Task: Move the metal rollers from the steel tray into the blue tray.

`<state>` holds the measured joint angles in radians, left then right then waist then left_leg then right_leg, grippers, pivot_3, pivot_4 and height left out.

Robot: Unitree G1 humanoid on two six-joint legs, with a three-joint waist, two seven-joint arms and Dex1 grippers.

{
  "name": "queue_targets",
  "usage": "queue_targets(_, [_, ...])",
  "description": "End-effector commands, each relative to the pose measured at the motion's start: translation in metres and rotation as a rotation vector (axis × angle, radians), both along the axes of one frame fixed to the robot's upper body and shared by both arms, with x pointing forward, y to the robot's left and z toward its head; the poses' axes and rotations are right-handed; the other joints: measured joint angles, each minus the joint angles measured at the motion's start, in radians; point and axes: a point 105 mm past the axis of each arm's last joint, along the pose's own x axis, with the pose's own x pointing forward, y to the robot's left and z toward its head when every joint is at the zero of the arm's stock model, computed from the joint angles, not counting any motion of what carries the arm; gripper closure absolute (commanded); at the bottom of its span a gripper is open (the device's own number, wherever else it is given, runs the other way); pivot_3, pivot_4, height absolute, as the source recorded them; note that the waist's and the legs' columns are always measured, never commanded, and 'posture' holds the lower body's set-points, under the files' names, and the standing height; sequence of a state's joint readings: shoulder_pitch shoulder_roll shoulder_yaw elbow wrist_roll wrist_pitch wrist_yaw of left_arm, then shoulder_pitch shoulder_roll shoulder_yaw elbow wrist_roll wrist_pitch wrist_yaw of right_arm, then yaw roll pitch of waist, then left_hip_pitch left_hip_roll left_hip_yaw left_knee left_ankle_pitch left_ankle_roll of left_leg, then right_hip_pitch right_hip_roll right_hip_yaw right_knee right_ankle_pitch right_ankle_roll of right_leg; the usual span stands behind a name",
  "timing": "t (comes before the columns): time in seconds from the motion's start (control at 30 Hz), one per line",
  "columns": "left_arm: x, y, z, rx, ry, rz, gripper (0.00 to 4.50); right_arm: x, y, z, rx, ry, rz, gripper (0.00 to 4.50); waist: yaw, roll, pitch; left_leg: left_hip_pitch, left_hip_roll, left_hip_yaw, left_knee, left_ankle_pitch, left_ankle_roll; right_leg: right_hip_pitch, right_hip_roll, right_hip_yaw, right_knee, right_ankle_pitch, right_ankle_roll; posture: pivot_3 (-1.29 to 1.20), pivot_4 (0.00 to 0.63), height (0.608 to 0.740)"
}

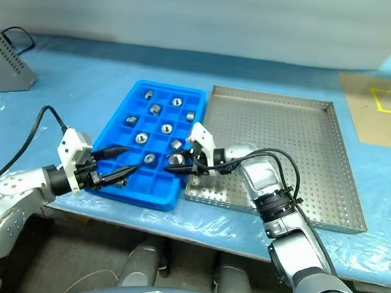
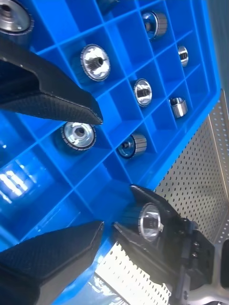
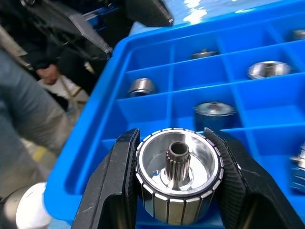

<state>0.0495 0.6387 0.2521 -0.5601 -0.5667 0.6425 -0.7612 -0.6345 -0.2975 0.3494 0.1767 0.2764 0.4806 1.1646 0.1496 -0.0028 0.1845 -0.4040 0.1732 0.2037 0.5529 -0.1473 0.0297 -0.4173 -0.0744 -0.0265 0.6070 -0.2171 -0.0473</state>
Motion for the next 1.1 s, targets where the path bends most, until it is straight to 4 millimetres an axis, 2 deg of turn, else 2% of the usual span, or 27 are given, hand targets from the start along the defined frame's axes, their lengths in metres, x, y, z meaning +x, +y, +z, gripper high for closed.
queue_targets(0.03, [-0.007, -0.001, 0.012, 0.010, -0.039, 0.014, 1.10, -0.014, 0.008, 0.005, 0.035, 0.026, 0.059, 2.81, 0.007, 0.000, 0.000, 0.000, 0.000, 0.000, -0.001, 0.000, 0.000, 0.000, 0.000, 0.000, 0.000, -0.001, 0.001, 0.35, 0.150, 0.740])
queue_targets(0.4, [-0.007, -0.006, 0.015, 0.008, -0.036, 0.005, 1.10, -0.020, 0.010, 0.003, 0.067, 0.125, 0.055, 2.81, 0.028, 0.000, 0.000, 0.001, -0.001, -0.001, -0.002, 0.001, -0.002, -0.001, 0.000, 0.000, 0.000, -0.003, 0.005, 0.34, 0.150, 0.740])
queue_targets(0.6, [0.000, -0.009, 0.016, 0.014, -0.047, -0.009, 1.10, -0.013, 0.006, 0.002, 0.048, 0.121, 0.005, 0.79, 0.028, 0.000, 0.000, 0.001, -0.001, -0.001, -0.002, 0.001, -0.002, -0.001, 0.000, 0.000, 0.000, -0.002, 0.003, 0.31, 0.150, 0.740])
queue_targets(0.83, [0.012, -0.014, 0.017, 0.005, -0.057, -0.046, 1.10, -0.004, -0.001, 0.009, 0.074, 0.071, -0.054, 0.79, 0.027, -0.001, -0.001, 0.001, -0.001, -0.001, -0.002, 0.003, -0.004, 0.000, 0.000, 0.001, 0.001, -0.003, 0.006, 0.24, 0.150, 0.740])
queue_targets(0.9, [0.020, -0.018, 0.016, -0.005, -0.066, -0.056, 1.10, 0.005, -0.006, 0.016, 0.099, 0.032, -0.113, 0.79, 0.025, -0.001, -0.001, 0.001, -0.001, -0.001, -0.002, 0.003, -0.005, -0.001, 0.000, 0.001, 0.002, -0.003, 0.005, 0.18, 0.150, 0.740])
queue_targets(0.97, [0.037, -0.018, 0.015, -0.006, -0.089, -0.022, 1.10, 0.014, -0.011, 0.024, 0.130, -0.002, -0.178, 0.79, 0.023, -0.001, -0.001, 0.001, -0.001, -0.001, -0.002, 0.004, -0.006, -0.001, 0.001, 0.001, 0.002, -0.001, 0.002, 0.15, 0.150, 0.740])
queue_targets(1.1, [0.082, -0.020, 0.015, -0.037, -0.120, 0.078, 1.10, 0.055, -0.032, 0.035, 0.180, -0.105, -0.490, 0.79, 0.002, -0.002, -0.002, 0.001, -0.001, -0.001, -0.001, 0.008, -0.012, -0.001, 0.001, 0.001, 0.004, 0.000, 0.001, 0.05, 0.150, 0.740])
